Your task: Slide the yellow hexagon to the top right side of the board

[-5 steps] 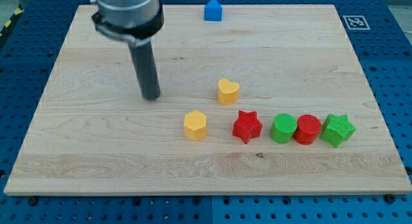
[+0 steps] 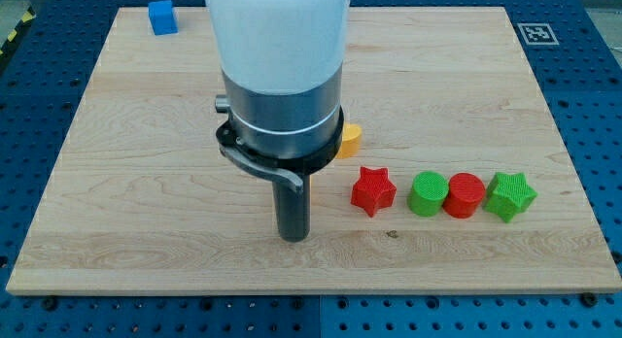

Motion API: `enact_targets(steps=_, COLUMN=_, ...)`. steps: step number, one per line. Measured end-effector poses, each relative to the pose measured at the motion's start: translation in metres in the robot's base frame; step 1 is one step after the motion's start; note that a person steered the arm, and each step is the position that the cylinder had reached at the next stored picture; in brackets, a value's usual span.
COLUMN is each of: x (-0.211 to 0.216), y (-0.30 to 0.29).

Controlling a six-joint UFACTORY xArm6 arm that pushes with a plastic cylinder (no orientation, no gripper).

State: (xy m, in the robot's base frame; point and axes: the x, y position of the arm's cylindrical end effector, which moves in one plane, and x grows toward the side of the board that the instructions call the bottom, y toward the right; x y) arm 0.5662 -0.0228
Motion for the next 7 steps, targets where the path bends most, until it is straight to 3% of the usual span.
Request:
enact_targets(steps=3, x=-0.053, y=0.000)
enact_targets(steps=7, x=-0.167, y=0.005)
